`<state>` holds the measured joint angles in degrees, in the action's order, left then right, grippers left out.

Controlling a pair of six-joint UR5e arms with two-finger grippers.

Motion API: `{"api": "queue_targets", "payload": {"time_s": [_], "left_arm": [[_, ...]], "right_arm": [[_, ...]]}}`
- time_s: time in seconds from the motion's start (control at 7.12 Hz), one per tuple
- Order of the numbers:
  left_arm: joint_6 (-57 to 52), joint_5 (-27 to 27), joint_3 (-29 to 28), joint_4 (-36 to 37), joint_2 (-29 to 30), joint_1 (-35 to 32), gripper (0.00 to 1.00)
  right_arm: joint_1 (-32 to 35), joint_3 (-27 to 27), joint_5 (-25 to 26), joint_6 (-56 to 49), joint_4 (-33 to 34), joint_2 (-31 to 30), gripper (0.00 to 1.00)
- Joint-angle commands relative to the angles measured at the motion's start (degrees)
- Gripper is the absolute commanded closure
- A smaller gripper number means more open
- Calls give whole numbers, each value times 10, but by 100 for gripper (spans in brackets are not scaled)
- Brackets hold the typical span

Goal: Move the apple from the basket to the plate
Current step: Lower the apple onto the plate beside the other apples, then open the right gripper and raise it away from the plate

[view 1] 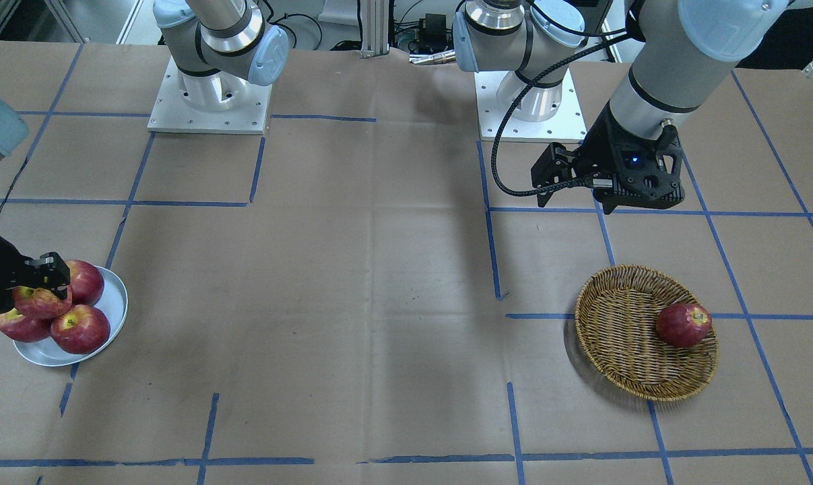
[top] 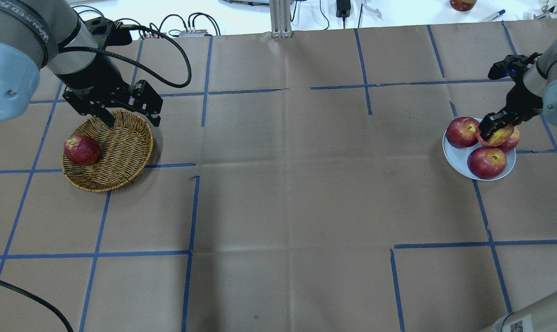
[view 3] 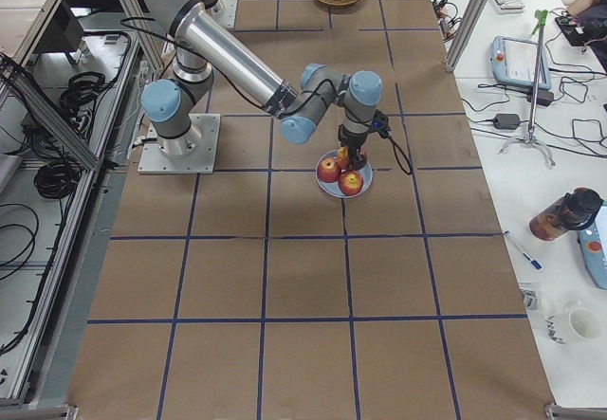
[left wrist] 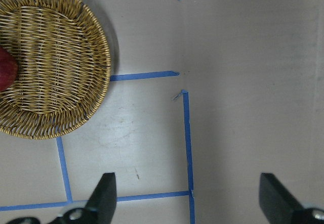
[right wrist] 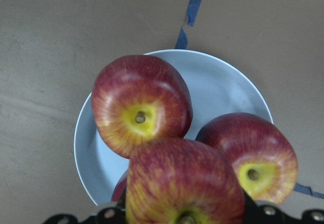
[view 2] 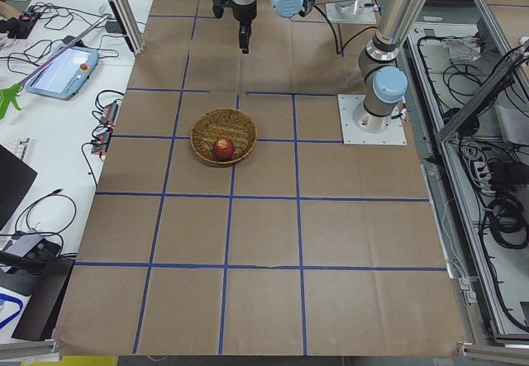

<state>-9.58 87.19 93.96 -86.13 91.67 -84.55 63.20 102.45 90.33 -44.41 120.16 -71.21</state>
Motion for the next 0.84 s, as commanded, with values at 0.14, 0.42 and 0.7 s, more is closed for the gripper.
{"api": "queue_targets", "payload": {"time_s": [0.14, 0.42, 0.7], "left_arm": [[0, 0, 0, 0, 0, 0, 1], [-1, 0, 0, 0, 0, 0, 1], [-2, 0, 0, 0, 0, 1, 1]], "right_arm": [[-2, -8, -2, 0, -2, -13, 0], [18, -66, -7, 8, -70, -51, 0], [79, -136, -9, 90, -204, -86, 0]]}}
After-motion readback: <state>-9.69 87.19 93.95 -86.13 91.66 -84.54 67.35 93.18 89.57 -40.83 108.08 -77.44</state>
